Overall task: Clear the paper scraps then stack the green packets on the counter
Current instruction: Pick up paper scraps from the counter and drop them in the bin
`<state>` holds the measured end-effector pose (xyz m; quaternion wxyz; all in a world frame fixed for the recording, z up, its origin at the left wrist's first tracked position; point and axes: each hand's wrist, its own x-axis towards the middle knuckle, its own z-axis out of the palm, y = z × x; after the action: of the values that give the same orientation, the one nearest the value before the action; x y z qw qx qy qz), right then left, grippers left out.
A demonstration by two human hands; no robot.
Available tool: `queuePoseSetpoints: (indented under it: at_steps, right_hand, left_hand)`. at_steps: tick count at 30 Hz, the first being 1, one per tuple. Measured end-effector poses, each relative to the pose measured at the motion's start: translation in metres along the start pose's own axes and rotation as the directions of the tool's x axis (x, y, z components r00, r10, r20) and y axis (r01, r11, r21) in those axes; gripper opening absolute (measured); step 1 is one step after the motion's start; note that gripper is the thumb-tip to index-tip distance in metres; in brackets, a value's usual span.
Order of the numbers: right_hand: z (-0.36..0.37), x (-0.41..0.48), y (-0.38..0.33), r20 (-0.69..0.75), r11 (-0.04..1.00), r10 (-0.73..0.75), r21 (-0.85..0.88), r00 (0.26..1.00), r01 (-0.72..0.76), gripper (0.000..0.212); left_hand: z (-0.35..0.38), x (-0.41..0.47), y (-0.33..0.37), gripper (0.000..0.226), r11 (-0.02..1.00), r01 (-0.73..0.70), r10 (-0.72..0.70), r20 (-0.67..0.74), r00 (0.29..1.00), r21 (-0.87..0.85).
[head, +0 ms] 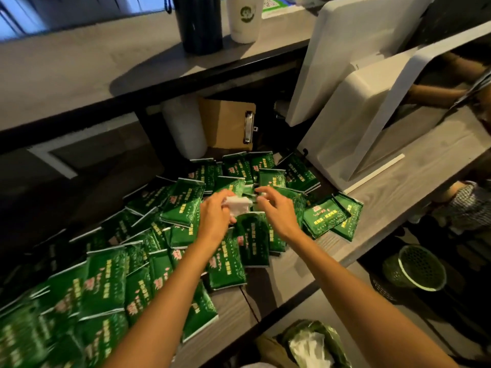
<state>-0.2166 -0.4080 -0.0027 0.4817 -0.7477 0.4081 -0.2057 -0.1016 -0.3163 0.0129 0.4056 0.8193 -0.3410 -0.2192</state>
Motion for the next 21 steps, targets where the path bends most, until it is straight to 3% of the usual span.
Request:
queuePoseSetpoints:
  at_steps: [3, 10, 14, 16, 21]
  right_hand:
    - [0.025, -0.016, -0.017, 0.111, 0.994, 0.012, 0.106, 0.994, -0.024, 0.028]
    - [0.094, -0.081, -0.048, 0.342, 0.996, -0.085, 0.035, 0.936, 0.077, 0.032]
    - [0.13, -0.127, -0.048, 0.315, 0.989, -0.136, -0.018, 0.939, 0.149, 0.02]
    - [0.14, -0.146, -0.044, 0.27, 0.982, -0.166, -0.038, 0.948, 0.183, 0.013]
    - [0.137, -0.179, -0.018, 0.049, 0.965, -0.226, -0.124, 0.973, 0.23, 0.008]
  left_hand:
    - [-0.017, -0.021, -0.017, 0.038, 0.997, 0.05, -0.053, -0.06, 0.997, -0.053]
    - [-0.084, -0.1, -0.048, 0.026, 0.961, 0.147, -0.175, -0.1, 0.98, -0.236]
    - [-0.11, -0.149, -0.074, 0.034, 0.957, 0.148, -0.178, -0.103, 0.979, -0.249]
    - [-0.112, -0.168, -0.089, 0.025, 0.961, 0.152, -0.187, -0.135, 0.973, -0.232]
    - [-0.097, -0.206, -0.117, 0.028, 0.99, 0.143, -0.138, -0.222, 0.965, 0.004]
